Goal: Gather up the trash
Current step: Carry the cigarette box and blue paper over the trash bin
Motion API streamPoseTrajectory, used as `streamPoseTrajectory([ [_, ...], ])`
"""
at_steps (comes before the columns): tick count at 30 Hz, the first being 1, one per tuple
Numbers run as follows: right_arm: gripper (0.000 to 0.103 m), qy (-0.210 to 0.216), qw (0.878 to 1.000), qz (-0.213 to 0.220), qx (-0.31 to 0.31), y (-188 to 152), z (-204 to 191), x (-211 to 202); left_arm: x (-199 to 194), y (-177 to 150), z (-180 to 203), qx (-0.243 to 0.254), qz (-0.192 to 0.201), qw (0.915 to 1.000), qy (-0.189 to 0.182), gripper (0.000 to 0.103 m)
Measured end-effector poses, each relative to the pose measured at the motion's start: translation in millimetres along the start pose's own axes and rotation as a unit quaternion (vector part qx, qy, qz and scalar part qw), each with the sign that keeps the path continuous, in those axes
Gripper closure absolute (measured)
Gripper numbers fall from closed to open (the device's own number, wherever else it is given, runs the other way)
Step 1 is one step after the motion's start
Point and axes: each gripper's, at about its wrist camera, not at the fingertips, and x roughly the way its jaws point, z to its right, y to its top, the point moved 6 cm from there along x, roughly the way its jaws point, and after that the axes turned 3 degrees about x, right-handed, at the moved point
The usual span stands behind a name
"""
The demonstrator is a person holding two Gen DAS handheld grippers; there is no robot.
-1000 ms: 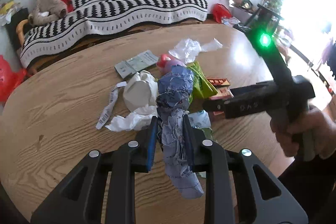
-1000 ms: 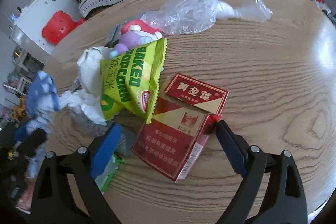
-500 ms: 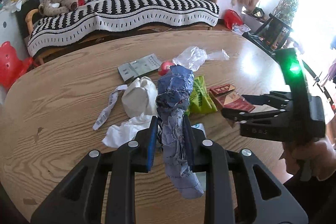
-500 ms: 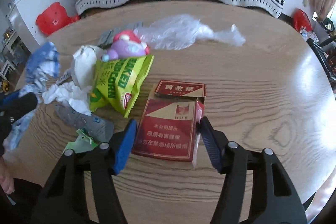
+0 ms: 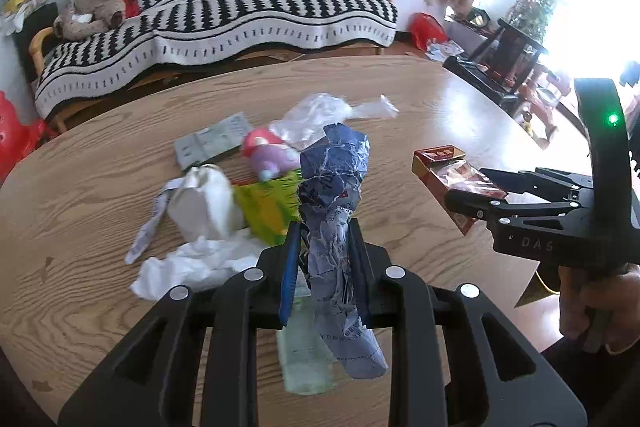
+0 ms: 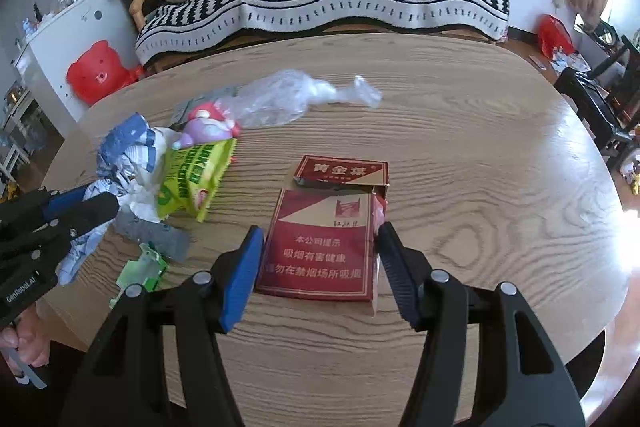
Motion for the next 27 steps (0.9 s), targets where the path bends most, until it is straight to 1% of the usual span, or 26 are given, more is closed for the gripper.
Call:
streamPoseTrajectory([
  [6, 0.045, -0.006, 1.000, 0.013, 0.017, -3, 23, -18, 10, 10, 28, 0.014, -0.004, 0.9998, -0.012, 0.080],
  [9, 0.045, -0.011, 0.999, 0.022, 0.028, -3, 42, -30, 17, 17, 55, 0.028, -0.006, 0.9992, -0.027, 0.080],
  [11, 0.045, -0.017, 0.999, 0.027, 0.038, -7, 60, -40, 22, 22, 76, 0.042, -0.006, 0.9983, -0.039, 0.080],
  [15, 0.045, -0.036, 0.996, 0.036, 0.073, -20, 106, -59, 37, 29, 132, 0.074, -0.011, 0.9949, -0.068, 0.080],
  [19, 0.046, -0.061, 0.990, 0.047, 0.117, -39, 164, -82, 51, 32, 188, 0.100, -0.017, 0.9903, -0.095, 0.080],
  [20, 0.053, -0.070, 0.988, 0.049, 0.132, -46, 184, -89, 54, 32, 201, 0.105, -0.018, 0.9891, -0.102, 0.080],
  [21, 0.067, -0.076, 0.985, 0.049, 0.146, -53, 201, -95, 59, 33, 222, 0.114, -0.020, 0.9869, -0.113, 0.080],
  [23, 0.067, -0.085, 0.979, 0.051, 0.177, -70, 234, -106, 66, 33, 248, 0.123, -0.023, 0.9842, -0.126, 0.080],
  [24, 0.067, -0.091, 0.976, 0.054, 0.191, -77, 250, -112, 71, 32, 266, 0.130, -0.026, 0.9817, -0.137, 0.080],
  [26, 0.070, -0.106, 0.968, 0.058, 0.218, -96, 282, -122, 80, 30, 299, 0.144, -0.034, 0.9770, -0.153, 0.080],
  [27, 0.073, -0.107, 0.965, 0.059, 0.230, -103, 294, -124, 84, 29, 311, 0.148, -0.037, 0.9753, -0.160, 0.080],
])
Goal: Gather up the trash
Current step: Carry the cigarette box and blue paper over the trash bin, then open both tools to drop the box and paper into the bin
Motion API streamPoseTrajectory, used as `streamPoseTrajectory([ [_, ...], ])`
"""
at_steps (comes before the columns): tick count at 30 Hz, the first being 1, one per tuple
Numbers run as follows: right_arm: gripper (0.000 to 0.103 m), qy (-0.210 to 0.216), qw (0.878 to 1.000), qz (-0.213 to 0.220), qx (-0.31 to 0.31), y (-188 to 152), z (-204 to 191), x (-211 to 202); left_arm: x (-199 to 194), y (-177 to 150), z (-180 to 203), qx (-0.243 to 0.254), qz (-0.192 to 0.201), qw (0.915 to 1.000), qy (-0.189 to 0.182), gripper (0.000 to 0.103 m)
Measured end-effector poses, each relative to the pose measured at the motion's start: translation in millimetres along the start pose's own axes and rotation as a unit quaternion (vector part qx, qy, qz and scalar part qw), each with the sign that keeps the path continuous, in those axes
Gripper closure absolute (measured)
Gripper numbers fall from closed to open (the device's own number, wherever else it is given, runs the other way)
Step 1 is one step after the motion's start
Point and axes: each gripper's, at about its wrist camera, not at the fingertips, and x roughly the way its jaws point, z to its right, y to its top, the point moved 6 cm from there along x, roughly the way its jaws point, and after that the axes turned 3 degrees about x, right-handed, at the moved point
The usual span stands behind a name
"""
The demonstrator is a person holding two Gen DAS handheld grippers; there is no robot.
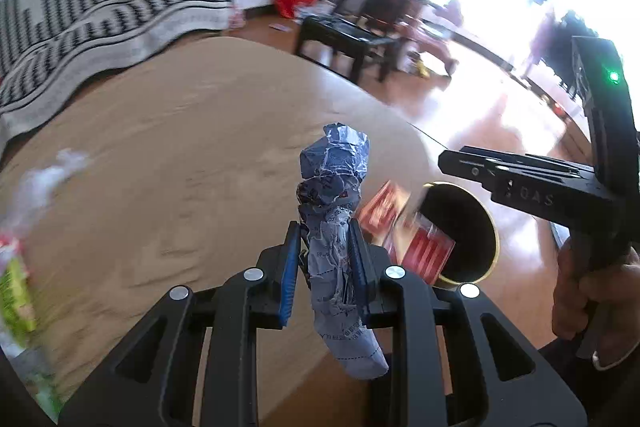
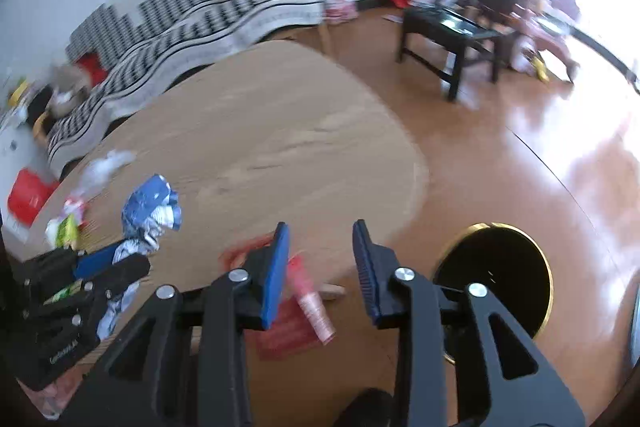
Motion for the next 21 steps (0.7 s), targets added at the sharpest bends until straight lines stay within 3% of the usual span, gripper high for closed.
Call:
streamPoseTrajectory([
  [3, 0.079, -0.011, 0.999, -0.021, 0.042, -5, 41, 19, 23, 8, 22, 0.006, -0.010, 0.9998, -0.016, 0.080],
  [8, 0.079, 0.027, 0.997, -0.045, 0.058, -20, 65, 20, 39, 13, 29, -0.005, -0.016, 0.9997, -0.020, 0.080],
  [14, 0.079, -0.010, 0.997, -0.032, 0.072, -25, 100, -1, 53, 13, 49, 0.002, -0.028, 0.9985, -0.047, 0.080],
  [21, 0.079, -0.056, 0.989, -0.033, 0.130, -38, 168, -12, 96, 6, 144, 0.052, -0.052, 0.9908, -0.114, 0.080],
])
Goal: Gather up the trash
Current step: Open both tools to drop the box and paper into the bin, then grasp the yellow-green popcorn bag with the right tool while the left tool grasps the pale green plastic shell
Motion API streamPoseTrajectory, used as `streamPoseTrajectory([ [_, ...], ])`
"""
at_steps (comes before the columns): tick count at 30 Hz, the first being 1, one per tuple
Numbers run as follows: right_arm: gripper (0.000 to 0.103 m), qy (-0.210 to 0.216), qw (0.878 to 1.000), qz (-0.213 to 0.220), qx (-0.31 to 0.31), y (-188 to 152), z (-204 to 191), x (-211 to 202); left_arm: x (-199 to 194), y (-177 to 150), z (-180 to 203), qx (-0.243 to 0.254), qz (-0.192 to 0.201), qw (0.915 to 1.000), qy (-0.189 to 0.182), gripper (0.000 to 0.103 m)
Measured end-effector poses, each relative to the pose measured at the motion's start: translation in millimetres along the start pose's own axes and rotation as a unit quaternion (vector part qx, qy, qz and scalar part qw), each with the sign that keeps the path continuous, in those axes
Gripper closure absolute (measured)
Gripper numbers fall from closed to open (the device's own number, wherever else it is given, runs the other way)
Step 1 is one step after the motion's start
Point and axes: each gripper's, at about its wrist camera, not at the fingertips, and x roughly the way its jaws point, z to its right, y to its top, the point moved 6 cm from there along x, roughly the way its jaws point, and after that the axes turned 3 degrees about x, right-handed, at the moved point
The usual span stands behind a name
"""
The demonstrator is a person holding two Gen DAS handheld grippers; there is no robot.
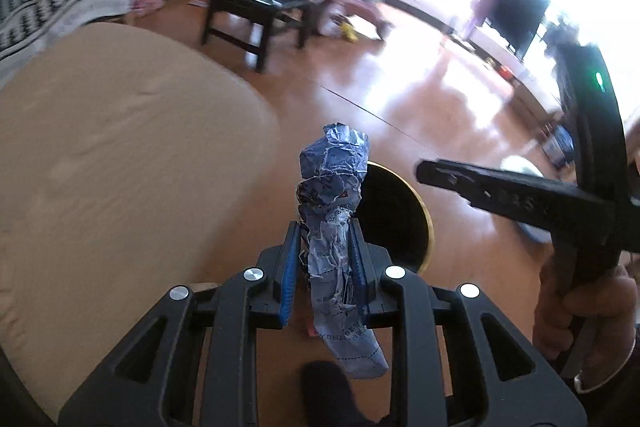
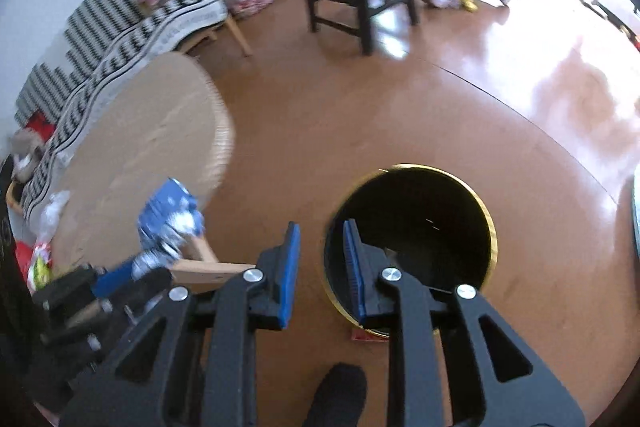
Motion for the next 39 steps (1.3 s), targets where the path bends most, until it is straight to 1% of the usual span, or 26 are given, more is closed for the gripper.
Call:
streamPoseTrajectory([
  [2, 0.079, -0.013, 1.000, -0.006, 0.024, -2, 24, 3, 18, -1, 17, 0.010, -0.014, 0.9998, -0.010, 0.080],
  [5, 0.079, -0.018, 0.998, -0.014, 0.056, -2, 53, 8, 49, -6, 40, 0.022, -0.038, 0.9989, -0.020, 0.080],
  [7, 0.079, -0.024, 0.997, -0.015, 0.067, -1, 66, 8, 62, -8, 47, 0.025, -0.047, 0.9983, -0.023, 0.080],
  [10, 0.079, -0.023, 0.996, -0.015, 0.086, -1, 81, 7, 80, -8, 51, 0.028, -0.059, 0.9976, -0.022, 0.080],
  [18, 0.079, -0.019, 0.996, -0.011, 0.089, 5, 84, 3, 108, -3, 49, 0.022, -0.068, 0.9971, -0.025, 0.080],
  [23, 0.079, -0.020, 0.996, -0.015, 0.086, 4, 87, 6, 114, -6, 53, 0.018, -0.074, 0.9967, -0.028, 0.079],
  [25, 0.079, -0.022, 0.996, -0.015, 0.089, 3, 89, 6, 117, -5, 55, 0.025, -0.077, 0.9965, -0.024, 0.073],
  [26, 0.079, -0.023, 0.996, -0.014, 0.090, 5, 89, 5, 118, -4, 56, 0.025, -0.078, 0.9963, -0.025, 0.060],
  [27, 0.079, -0.024, 0.995, -0.013, 0.091, 5, 90, 5, 118, -3, 57, 0.025, -0.077, 0.9964, -0.026, 0.040],
  [28, 0.079, -0.025, 0.995, -0.012, 0.093, 6, 89, 4, 116, -2, 57, 0.024, -0.072, 0.9968, -0.024, 0.031],
  [29, 0.078, -0.026, 0.995, -0.010, 0.095, 6, 89, 3, 114, 0, 57, 0.027, -0.064, 0.9974, -0.021, 0.025],
  [30, 0.077, -0.026, 0.995, -0.009, 0.095, 7, 89, 3, 110, -1, 58, 0.030, -0.060, 0.9975, -0.019, 0.025],
  [32, 0.072, -0.025, 0.995, -0.006, 0.094, 8, 86, 1, 105, -1, 58, 0.038, -0.057, 0.9975, -0.015, 0.025],
  [34, 0.056, -0.024, 0.996, -0.001, 0.090, 9, 80, -1, 99, 0, 57, 0.038, -0.053, 0.9978, -0.011, 0.025],
  [37, 0.048, -0.023, 0.997, 0.007, 0.079, 11, 69, -5, 81, 3, 50, 0.038, -0.044, 0.9983, -0.008, 0.024],
  [38, 0.047, -0.022, 0.997, 0.010, 0.073, 12, 63, -6, 74, 4, 47, 0.039, -0.038, 0.9985, -0.006, 0.021],
  [39, 0.042, -0.021, 0.997, 0.011, 0.068, 13, 57, -7, 61, 6, 41, 0.040, -0.028, 0.9988, 0.001, 0.019],
])
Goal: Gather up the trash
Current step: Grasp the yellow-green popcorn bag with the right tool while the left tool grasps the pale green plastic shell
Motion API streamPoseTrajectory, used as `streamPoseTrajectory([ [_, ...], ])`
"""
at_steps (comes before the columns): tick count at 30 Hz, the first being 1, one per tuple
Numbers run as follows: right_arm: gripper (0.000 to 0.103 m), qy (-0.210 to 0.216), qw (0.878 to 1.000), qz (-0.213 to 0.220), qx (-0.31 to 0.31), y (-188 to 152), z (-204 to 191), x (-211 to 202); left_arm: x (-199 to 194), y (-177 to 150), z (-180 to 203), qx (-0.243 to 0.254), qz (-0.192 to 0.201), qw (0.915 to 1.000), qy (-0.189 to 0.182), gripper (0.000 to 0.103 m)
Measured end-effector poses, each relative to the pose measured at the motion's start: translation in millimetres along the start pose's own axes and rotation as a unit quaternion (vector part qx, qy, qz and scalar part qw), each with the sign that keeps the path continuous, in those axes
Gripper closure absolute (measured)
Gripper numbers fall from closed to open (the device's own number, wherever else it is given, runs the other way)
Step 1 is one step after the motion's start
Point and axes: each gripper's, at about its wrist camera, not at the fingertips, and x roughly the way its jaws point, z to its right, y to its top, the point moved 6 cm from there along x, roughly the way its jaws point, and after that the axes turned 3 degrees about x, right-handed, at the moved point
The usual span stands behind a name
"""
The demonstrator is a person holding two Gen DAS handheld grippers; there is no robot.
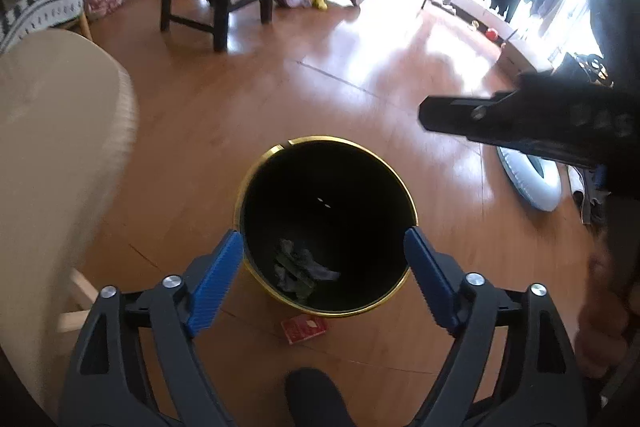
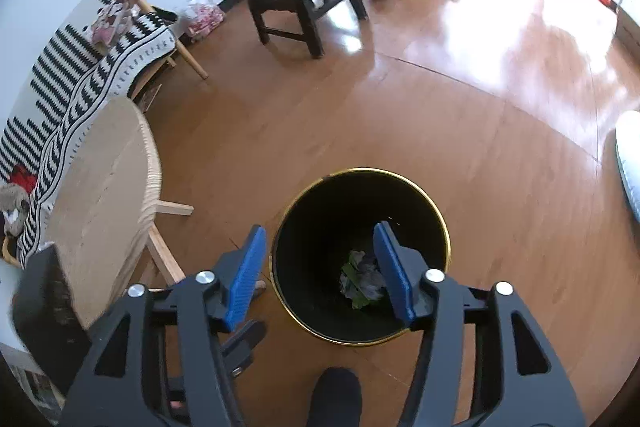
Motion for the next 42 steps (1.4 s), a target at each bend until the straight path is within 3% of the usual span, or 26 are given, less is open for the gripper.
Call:
streamPoseTrajectory([
  [6, 0.017, 0.030, 0.998, 0.017, -0.050, 0, -64, -12, -73, -7, -52, -0.039, 0.038, 0.9974, 0.047, 0.011],
  [11, 0.012, 0.077, 0.987, 0.024, -0.136, -16, -166, -21, -154, -37, -115, -0.081, 0.068, 0.9875, 0.117, 0.010],
  [14, 0.012, 0.104, 0.977, 0.016, -0.184, -34, -226, -18, -204, -66, -157, -0.101, 0.082, 0.9756, 0.177, 0.009],
  [20, 0.012, 0.160, 0.946, -0.024, -0.280, -93, -360, -5, -295, -153, -234, -0.164, 0.096, 0.9479, 0.256, 0.009],
  [25, 0.012, 0.212, 0.915, -0.054, -0.340, -153, -457, -7, -344, -229, -286, -0.237, 0.093, 0.9221, 0.291, 0.010],
  [28, 0.012, 0.243, 0.894, -0.081, -0.368, -191, -510, -2, -363, -265, -308, -0.266, 0.092, 0.9114, 0.300, 0.009],
  [32, 0.012, 0.261, 0.877, -0.117, -0.385, -231, -560, 11, -372, -302, -324, -0.292, 0.089, 0.9082, 0.287, 0.010],
  [37, 0.012, 0.277, 0.866, -0.172, -0.378, -264, -596, 33, -366, -323, -335, -0.311, 0.080, 0.9094, 0.264, 0.010],
  [42, 0.012, 0.289, 0.863, -0.212, -0.355, -278, -609, 54, -348, -329, -336, -0.327, 0.076, 0.9104, 0.242, 0.010],
])
